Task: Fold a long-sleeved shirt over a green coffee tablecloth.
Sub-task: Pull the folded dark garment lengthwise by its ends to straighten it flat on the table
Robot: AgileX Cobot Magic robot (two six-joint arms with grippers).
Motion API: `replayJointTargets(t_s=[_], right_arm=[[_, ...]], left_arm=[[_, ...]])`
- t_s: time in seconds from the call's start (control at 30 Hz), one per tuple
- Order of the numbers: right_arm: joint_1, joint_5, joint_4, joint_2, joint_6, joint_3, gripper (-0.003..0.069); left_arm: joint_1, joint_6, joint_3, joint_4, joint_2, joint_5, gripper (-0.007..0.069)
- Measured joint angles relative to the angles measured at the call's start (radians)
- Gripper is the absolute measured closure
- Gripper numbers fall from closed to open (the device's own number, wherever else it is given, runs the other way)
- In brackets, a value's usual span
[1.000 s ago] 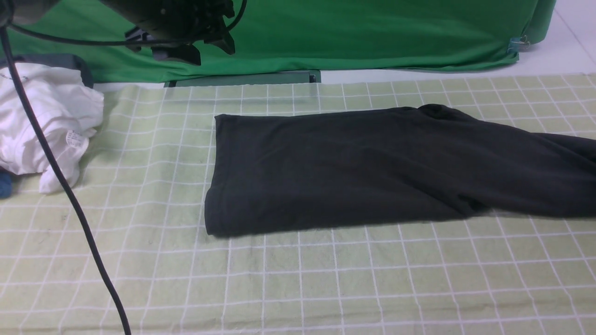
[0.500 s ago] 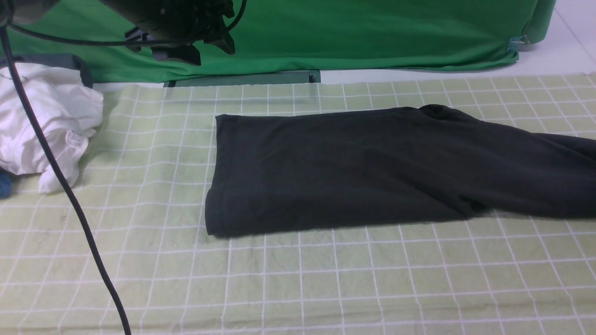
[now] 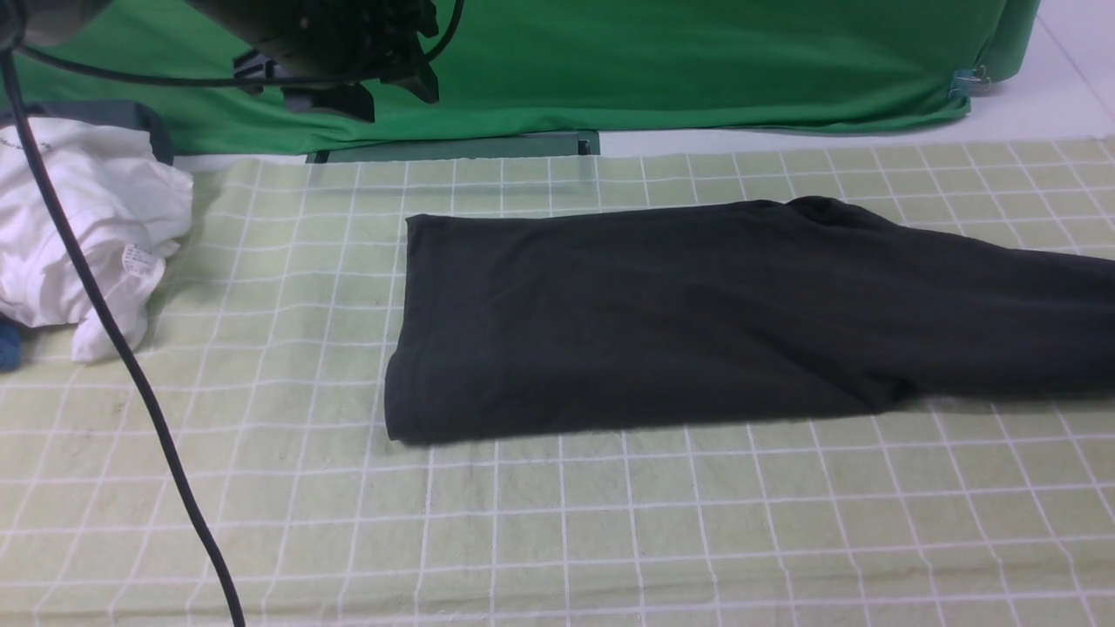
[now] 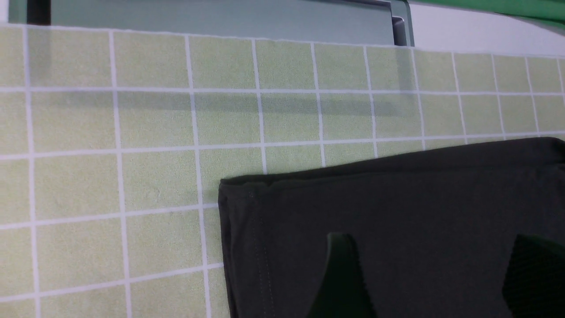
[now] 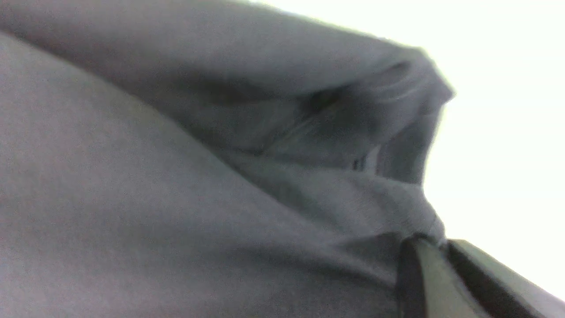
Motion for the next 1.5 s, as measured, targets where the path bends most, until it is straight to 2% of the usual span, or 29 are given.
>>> replayJointTargets(t_s=[0.23, 0.4, 0.5, 0.53, 0.67, 0.73, 0.8, 0.97, 1.07, 1.27, 1.37, 1.5], right_arm=[[0.000, -0.029, 0.000, 0.001, 0.000, -0.066, 0.0629], [0.000, -0.127, 0.000, 0.025, 0.000, -0.066, 0.0600], [0.000, -0.150, -0.007, 0.052, 0.000, -0.066, 0.0536], [0.000, -0.157, -0.023, 0.072, 0.000, -0.066, 0.0456], [-0.001, -0.150, -0.046, 0.121, 0.000, -0.066, 0.0258], [-0.001, -0.139, -0.049, 0.128, 0.000, -0.066, 0.0178], [-0.001, -0.120, -0.052, 0.130, 0.013, -0.077, 0.0139], [-0.001, 0.068, -0.059, 0.128, 0.090, -0.214, 0.0109], [-0.001, 0.121, -0.059, 0.123, 0.113, -0.237, 0.0103], [-0.014, 0.144, -0.022, 0.155, 0.113, -0.238, 0.0073], [-0.023, 0.144, 0.036, 0.202, 0.105, -0.238, 0.0072], [-0.024, 0.139, 0.052, 0.237, 0.100, -0.238, 0.0072]], left_arm=[[0.000, 0.007, 0.000, 0.000, 0.000, -0.020, 0.0152], [0.000, 0.007, 0.000, -0.001, 0.000, -0.036, 0.0152], [0.000, 0.007, 0.000, -0.002, 0.000, -0.040, 0.0152], [0.000, 0.007, 0.000, -0.002, 0.000, -0.040, 0.0152], [0.000, 0.007, 0.000, -0.002, 0.000, -0.040, 0.0152], [0.000, 0.007, 0.000, -0.002, 0.000, -0.040, 0.0152], [0.000, 0.007, 0.000, -0.002, 0.000, -0.040, 0.0152], [0.000, 0.007, 0.000, -0.002, 0.000, -0.040, 0.0152], [0.000, 0.007, 0.000, -0.002, 0.000, -0.040, 0.0152], [0.000, 0.007, 0.000, -0.001, 0.000, -0.040, 0.0152], [0.000, 0.007, 0.002, 0.000, 0.000, -0.049, 0.0152], [0.000, 0.015, 0.003, 0.000, 0.003, -0.072, 0.0152]])
